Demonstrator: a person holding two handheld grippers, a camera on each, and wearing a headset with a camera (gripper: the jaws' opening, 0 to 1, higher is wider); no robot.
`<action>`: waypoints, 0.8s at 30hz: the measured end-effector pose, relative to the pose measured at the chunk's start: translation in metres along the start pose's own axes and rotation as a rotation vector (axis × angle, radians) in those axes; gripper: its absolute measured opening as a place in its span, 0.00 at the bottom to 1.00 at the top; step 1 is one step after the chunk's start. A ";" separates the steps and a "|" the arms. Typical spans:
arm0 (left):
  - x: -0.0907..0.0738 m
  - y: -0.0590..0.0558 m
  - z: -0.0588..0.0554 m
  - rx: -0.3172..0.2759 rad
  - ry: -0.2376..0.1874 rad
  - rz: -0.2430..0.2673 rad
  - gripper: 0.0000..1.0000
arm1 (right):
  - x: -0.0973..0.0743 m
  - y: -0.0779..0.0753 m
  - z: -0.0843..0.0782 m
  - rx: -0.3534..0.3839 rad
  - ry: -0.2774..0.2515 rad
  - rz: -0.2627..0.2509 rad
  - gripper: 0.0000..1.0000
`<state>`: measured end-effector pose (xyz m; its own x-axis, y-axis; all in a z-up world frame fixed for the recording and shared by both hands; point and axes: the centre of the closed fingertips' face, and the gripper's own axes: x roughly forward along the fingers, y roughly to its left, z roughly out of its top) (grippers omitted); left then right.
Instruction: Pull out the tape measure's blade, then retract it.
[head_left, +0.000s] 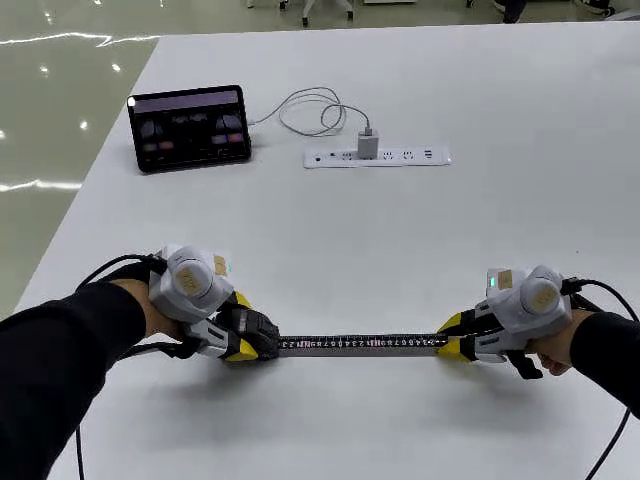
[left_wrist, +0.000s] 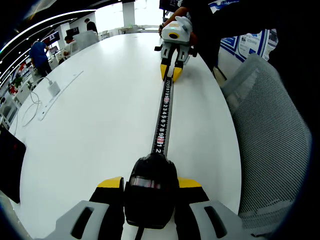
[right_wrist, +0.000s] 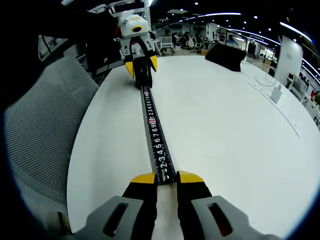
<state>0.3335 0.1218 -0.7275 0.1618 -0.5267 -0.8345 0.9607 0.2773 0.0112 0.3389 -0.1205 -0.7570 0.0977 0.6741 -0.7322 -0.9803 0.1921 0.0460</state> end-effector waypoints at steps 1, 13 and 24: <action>0.000 0.000 0.000 0.000 0.000 0.001 0.35 | 0.000 0.000 0.000 -0.001 0.000 0.000 0.10; 0.000 0.000 0.000 -0.003 -0.002 0.004 0.35 | -0.005 -0.003 -0.006 0.008 0.016 -0.013 0.10; 0.000 0.000 0.001 -0.003 -0.005 0.010 0.35 | -0.005 -0.003 -0.006 0.015 0.016 -0.008 0.10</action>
<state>0.3341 0.1214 -0.7273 0.1722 -0.5276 -0.8319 0.9585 0.2846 0.0179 0.3408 -0.1289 -0.7576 0.1029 0.6610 -0.7433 -0.9768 0.2084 0.0502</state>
